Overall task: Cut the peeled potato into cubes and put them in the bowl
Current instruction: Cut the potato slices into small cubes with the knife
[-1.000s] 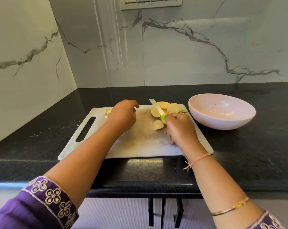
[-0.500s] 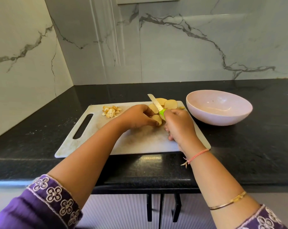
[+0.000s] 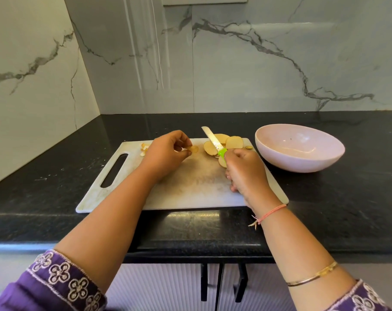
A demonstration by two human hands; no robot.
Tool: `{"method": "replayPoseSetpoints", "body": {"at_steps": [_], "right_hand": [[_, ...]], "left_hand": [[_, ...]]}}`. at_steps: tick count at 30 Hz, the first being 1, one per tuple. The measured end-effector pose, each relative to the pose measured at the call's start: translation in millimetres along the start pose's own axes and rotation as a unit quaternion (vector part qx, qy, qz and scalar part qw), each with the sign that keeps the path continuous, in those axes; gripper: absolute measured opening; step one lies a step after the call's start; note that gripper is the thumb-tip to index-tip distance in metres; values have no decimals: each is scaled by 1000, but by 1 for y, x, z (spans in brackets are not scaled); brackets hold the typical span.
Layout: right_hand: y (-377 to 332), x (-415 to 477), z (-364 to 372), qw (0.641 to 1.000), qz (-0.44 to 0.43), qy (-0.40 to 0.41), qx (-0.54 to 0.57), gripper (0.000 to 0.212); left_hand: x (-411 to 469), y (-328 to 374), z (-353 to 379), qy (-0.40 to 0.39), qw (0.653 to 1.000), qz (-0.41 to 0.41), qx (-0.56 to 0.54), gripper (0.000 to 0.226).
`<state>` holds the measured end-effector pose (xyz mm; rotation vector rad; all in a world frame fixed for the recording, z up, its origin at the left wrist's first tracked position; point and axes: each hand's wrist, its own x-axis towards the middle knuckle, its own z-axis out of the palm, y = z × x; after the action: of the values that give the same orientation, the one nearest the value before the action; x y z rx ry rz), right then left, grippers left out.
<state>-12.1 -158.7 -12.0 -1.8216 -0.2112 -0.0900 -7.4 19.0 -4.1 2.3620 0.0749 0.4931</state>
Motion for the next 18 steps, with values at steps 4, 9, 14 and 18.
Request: {"method": "replayPoseSetpoints", "body": {"at_steps": [4,9,14,18], "right_hand": [[-2,-2,2,998,-29,2,-51,32],[-3,-9,5,980,-100,2,-170,27],[-9,-17,7,949,-132,-18,-284,23],[-23,-23,7,924,-132,-46,-357,24]], "left_hand": [[-2,-2,-3,-48,995,-13,84,17],[-3,-3,-2,-61,994,-50,72,18],[-6,-7,-2,-63,994,-60,72,32],[-5,-5,-4,-62,994,-54,73,36]]}}
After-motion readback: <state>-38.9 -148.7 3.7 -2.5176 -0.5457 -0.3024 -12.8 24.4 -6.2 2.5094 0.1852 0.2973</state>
